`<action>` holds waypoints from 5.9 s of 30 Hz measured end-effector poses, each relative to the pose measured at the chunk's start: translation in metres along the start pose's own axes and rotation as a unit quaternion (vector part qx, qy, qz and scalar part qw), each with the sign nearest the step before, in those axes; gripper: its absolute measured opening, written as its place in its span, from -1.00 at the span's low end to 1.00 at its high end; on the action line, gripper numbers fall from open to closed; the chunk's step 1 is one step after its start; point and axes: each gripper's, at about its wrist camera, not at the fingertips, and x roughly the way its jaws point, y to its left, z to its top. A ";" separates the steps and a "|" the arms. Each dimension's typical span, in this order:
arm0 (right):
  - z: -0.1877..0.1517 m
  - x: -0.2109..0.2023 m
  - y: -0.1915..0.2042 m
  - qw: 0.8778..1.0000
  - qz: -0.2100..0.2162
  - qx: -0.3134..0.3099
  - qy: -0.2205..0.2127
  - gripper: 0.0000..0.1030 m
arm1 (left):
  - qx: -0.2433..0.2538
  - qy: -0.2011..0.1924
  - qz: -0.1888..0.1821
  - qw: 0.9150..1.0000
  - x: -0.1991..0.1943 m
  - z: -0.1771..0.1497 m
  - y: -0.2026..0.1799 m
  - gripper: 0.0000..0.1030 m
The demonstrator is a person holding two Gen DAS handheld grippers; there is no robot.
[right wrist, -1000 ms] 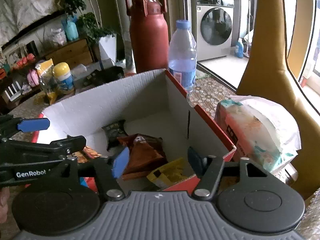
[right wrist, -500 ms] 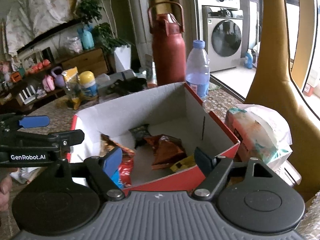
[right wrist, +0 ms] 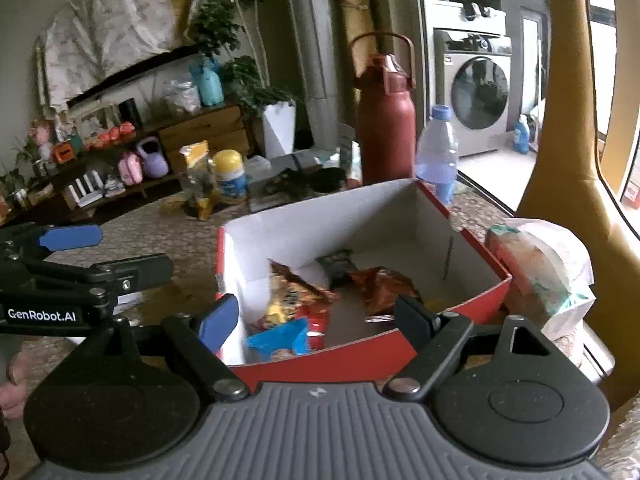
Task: Organize snacks
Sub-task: 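Grasp the white printed bag with the left tool while the right tool grasps the small orange-wrapped snack, then carry the white bag and orange-wrapped snack over the red box and lower them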
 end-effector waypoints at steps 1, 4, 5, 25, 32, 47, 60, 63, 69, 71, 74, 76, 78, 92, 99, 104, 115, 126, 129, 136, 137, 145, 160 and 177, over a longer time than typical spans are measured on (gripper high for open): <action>-0.001 -0.002 0.004 1.000 0.003 -0.002 -0.002 0.71 | -0.003 -0.002 0.000 1.000 -0.005 -0.002 0.004 0.99; -0.004 -0.011 0.018 1.000 0.017 -0.007 -0.011 0.87 | -0.016 -0.006 0.000 1.000 -0.017 -0.007 0.016 0.99; -0.005 -0.013 0.023 1.000 0.022 -0.008 -0.015 0.89 | -0.021 -0.008 0.001 1.000 -0.023 -0.010 0.021 0.99; -0.037 0.002 0.144 0.986 0.147 -0.080 -0.002 0.98 | -0.101 -0.026 0.099 0.990 -0.093 -0.067 0.145 0.99; -0.044 0.030 0.175 0.981 0.162 -0.103 0.014 0.98 | -0.123 -0.006 0.127 0.984 -0.088 -0.091 0.185 0.99; -0.043 0.104 0.191 0.984 0.135 -0.103 0.057 0.98 | -0.140 0.051 0.101 0.984 -0.044 -0.144 0.223 0.87; -0.014 0.195 0.201 0.985 0.094 -0.129 0.072 0.96 | -0.176 0.073 0.076 0.979 -0.007 -0.156 0.237 0.59; -0.012 0.220 0.203 0.984 0.082 -0.134 0.082 0.88 | -0.185 0.074 0.072 0.977 -0.001 -0.157 0.239 0.58; -0.013 0.259 0.205 0.983 0.066 -0.139 0.101 0.67 | -0.196 0.079 0.063 0.975 0.010 -0.161 0.243 0.57; -0.013 0.270 0.207 0.982 0.062 -0.144 0.108 0.53 | -0.200 0.082 0.063 0.974 0.013 -0.161 0.244 0.55; -0.013 0.282 0.209 0.981 0.060 -0.144 0.112 0.40 | -0.204 0.085 0.058 0.974 0.018 -0.161 0.245 0.39; -0.013 0.287 0.211 0.980 0.062 -0.146 0.117 0.23 | -0.207 0.085 0.056 0.973 0.020 -0.161 0.247 0.35; -0.015 0.291 0.212 0.980 0.062 -0.147 0.122 0.17 | -0.212 0.085 0.052 0.972 0.022 -0.162 0.248 0.19; -0.021 0.279 0.215 0.979 0.054 -0.168 0.098 -0.54 | -0.215 0.088 0.062 0.971 0.020 -0.159 0.247 -0.41; -0.027 0.252 0.207 0.983 0.069 -0.145 0.092 -0.56 | -0.212 0.080 0.064 0.972 0.010 -0.155 0.238 -0.56; -0.035 0.221 0.199 0.983 0.088 -0.131 0.093 -0.56 | -0.195 0.079 0.070 0.975 0.000 -0.155 0.227 -0.58; -0.044 0.139 0.180 0.984 0.117 -0.113 0.075 -0.56 | -0.183 0.065 0.079 0.978 -0.038 -0.150 0.203 -0.62; -0.049 0.060 0.150 0.986 0.122 -0.098 0.055 -0.56 | -0.163 0.040 0.059 0.984 -0.075 -0.133 0.164 -0.63; -0.047 0.041 0.138 0.987 0.119 -0.094 0.047 -0.56 | -0.152 0.030 0.047 0.987 -0.083 -0.124 0.147 -0.63; -0.039 0.003 0.108 0.991 0.102 -0.084 0.022 -0.56 | -0.124 0.007 0.019 0.992 -0.093 -0.100 0.112 -0.63; -0.037 0.000 0.103 0.991 0.100 -0.083 0.019 -0.56 | -0.117 0.004 0.016 0.993 -0.093 -0.095 0.106 -0.63; -0.023 -0.024 0.067 0.995 0.069 -0.070 -0.008 -0.56 | -0.093 -0.018 -0.005 0.995 -0.084 -0.060 0.067 -0.63; 0.008 -0.018 -0.011 0.999 -0.013 -0.031 -0.036 -0.56 | -0.039 -0.048 -0.011 0.998 -0.027 0.007 0.002 -0.63; 0.020 0.070 -0.068 0.998 -0.065 0.002 0.016 -0.56 | -0.015 -0.015 0.010 1.000 0.073 0.024 -0.034 -0.63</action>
